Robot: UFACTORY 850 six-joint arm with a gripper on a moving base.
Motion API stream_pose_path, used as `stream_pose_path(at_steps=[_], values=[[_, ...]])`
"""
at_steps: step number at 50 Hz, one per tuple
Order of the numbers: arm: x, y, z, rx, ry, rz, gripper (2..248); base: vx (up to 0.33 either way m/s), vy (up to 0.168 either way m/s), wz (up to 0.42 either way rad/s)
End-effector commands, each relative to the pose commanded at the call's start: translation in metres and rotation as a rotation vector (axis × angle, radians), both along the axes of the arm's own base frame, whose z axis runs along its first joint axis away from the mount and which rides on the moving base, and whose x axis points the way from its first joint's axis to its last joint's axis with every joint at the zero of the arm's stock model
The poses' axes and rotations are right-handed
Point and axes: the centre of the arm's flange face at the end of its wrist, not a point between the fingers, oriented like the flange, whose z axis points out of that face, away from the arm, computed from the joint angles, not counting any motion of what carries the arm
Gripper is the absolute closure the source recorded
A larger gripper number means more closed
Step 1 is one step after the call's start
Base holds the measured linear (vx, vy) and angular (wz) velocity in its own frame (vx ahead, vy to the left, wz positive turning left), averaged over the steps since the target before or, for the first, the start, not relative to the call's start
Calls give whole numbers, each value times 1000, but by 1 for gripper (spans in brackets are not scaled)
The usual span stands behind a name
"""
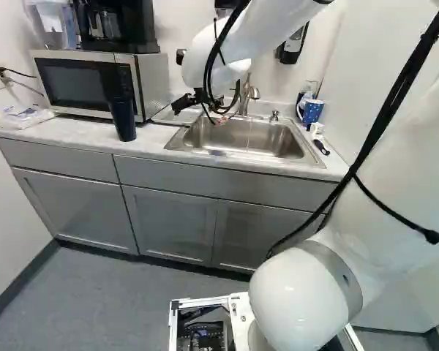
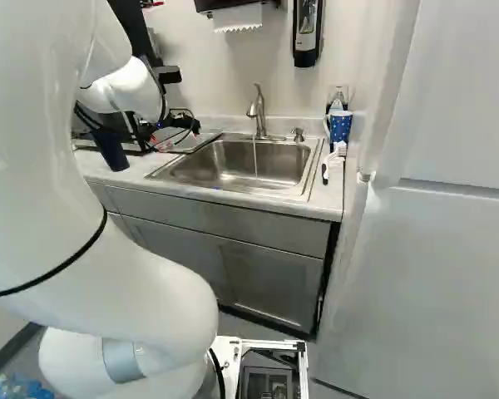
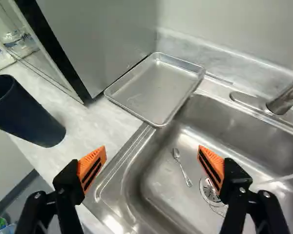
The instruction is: Rinse the cup and place it in the tray
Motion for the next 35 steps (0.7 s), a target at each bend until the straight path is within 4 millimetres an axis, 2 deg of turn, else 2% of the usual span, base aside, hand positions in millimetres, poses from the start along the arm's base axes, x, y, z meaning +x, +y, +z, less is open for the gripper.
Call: stream_pose_path(at_steps=[35], values=[[6, 58, 1, -1, 1, 105, 3, 0, 0, 0]])
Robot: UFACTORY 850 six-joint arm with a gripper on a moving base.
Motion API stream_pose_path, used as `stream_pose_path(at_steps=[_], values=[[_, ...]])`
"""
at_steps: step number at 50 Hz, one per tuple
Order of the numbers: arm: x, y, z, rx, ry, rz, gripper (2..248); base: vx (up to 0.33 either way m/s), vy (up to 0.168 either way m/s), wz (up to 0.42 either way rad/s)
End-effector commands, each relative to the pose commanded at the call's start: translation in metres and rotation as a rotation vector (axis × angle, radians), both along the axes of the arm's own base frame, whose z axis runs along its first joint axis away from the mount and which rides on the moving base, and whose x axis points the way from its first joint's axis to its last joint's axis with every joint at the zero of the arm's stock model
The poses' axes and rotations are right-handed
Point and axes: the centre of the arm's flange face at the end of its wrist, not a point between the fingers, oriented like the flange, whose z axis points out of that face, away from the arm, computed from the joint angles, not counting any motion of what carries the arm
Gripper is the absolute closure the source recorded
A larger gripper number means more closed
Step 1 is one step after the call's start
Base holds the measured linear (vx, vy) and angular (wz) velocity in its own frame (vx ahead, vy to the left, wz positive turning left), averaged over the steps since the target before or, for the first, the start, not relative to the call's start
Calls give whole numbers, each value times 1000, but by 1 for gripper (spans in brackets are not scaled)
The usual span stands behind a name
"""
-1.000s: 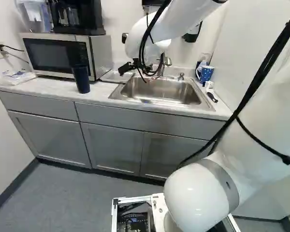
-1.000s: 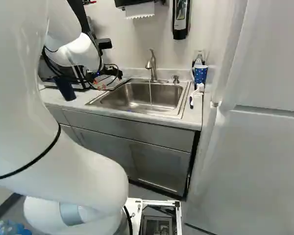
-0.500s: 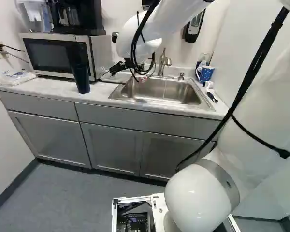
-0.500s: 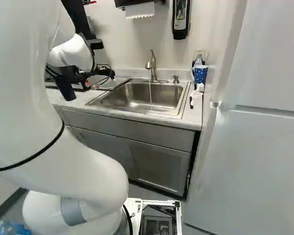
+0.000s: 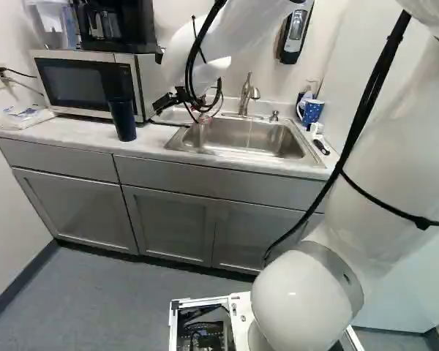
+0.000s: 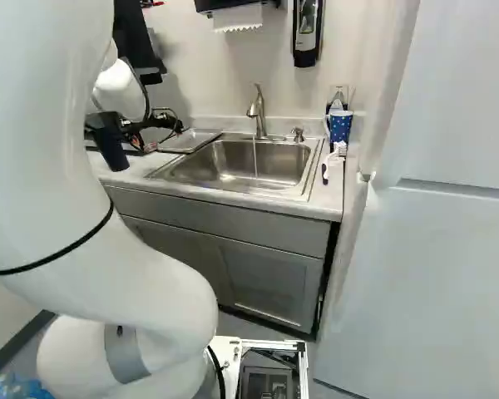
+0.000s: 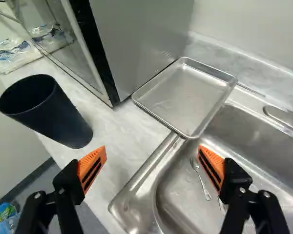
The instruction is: Rinse the cup and place it in the tray
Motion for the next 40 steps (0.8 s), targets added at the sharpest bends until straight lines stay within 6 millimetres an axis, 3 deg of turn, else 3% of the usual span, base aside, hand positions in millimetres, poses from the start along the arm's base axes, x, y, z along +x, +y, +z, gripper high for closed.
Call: stream_pose_path(at_steps=[17, 40], values=[[-4, 27, 0, 0, 0, 51, 3, 0, 0, 0], [-28, 54, 0, 0, 0, 120, 3, 0, 0, 0]])
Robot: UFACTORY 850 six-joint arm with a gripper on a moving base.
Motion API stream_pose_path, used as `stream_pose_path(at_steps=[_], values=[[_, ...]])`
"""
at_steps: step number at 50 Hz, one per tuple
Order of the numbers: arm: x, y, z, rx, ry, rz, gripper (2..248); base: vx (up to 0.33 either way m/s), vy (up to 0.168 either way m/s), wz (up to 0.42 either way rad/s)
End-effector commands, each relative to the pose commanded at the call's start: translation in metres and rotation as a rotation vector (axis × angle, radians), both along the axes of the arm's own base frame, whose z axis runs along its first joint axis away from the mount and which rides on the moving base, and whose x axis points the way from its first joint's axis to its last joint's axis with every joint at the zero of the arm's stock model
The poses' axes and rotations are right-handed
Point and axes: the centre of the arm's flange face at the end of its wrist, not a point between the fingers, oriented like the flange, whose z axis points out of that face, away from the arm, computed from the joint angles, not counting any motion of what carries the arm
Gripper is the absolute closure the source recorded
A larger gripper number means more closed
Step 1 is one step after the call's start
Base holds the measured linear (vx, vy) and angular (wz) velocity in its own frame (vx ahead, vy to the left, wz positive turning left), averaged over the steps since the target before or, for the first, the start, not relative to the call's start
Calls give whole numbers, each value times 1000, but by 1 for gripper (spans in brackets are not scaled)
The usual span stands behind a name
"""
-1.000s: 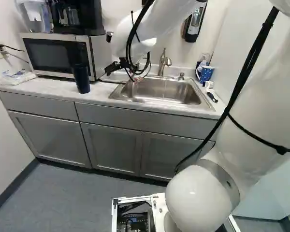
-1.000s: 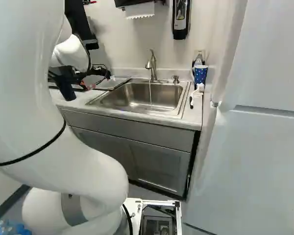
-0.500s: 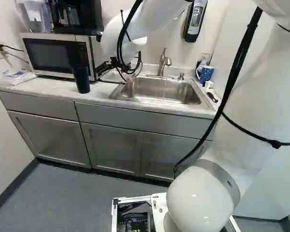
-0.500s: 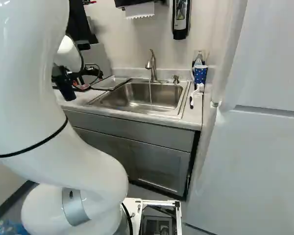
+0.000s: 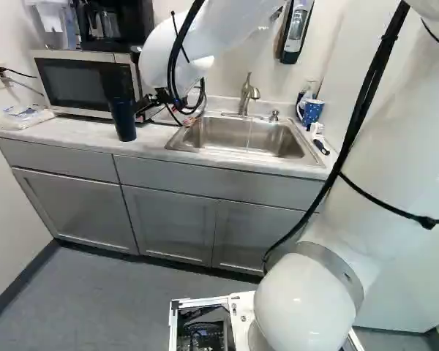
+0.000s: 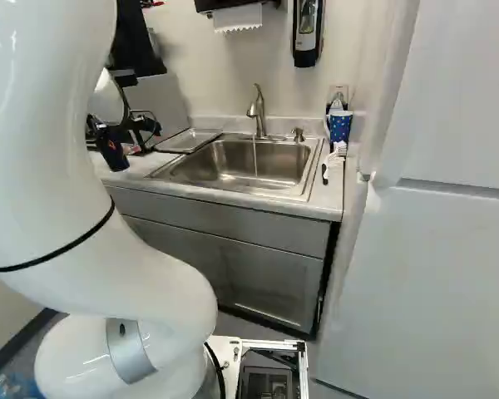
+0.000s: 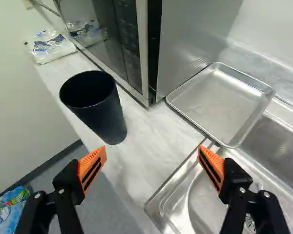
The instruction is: Rinse the cup and place it in the tray
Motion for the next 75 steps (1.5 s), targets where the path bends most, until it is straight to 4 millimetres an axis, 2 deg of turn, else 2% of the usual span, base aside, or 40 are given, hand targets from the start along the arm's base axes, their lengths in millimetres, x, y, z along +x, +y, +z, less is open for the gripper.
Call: stream_pose_path(at_steps=[9, 36, 75], values=[[-1, 15, -2, -2, 3, 25, 3, 0, 0, 0], [0, 56, -25, 16, -21, 90, 3, 0, 0, 0], [13, 78, -55, 87, -117, 111, 3, 0, 0, 0]])
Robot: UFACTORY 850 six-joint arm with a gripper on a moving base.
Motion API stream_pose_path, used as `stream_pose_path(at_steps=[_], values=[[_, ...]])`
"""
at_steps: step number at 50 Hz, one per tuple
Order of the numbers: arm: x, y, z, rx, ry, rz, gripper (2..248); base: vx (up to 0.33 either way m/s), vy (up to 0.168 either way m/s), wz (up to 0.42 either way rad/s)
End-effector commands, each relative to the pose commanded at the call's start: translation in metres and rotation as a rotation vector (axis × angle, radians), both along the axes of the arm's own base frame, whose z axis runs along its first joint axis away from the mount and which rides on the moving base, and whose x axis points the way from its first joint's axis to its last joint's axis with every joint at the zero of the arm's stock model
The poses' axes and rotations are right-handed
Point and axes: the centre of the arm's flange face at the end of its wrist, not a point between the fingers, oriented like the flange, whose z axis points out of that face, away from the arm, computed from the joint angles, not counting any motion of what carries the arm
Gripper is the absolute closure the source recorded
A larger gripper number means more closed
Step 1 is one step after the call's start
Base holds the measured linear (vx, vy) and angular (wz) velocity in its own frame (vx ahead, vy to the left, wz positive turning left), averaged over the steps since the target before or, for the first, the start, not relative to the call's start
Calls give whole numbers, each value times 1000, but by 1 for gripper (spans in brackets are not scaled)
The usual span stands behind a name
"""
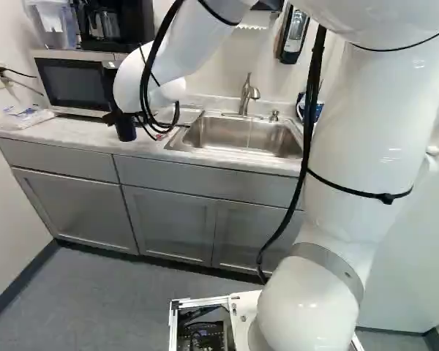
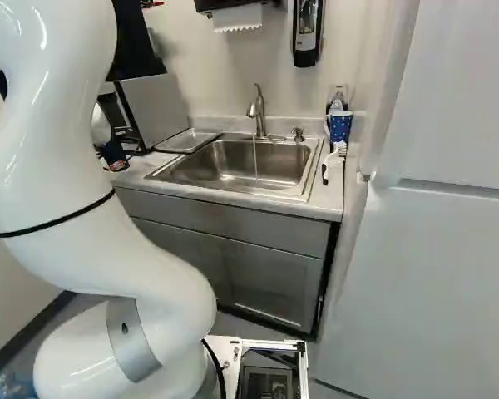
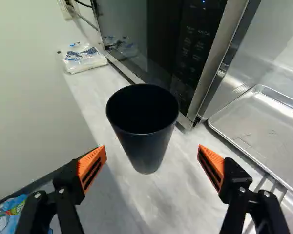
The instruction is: Rinse the cup and place it in the tray
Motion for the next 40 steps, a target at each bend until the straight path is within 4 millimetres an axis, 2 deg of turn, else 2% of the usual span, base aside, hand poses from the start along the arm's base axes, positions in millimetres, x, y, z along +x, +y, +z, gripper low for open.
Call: stream_pose_path(at_steps=[40], values=[[11, 17, -29, 80, -96, 15, 3, 0, 0, 0]])
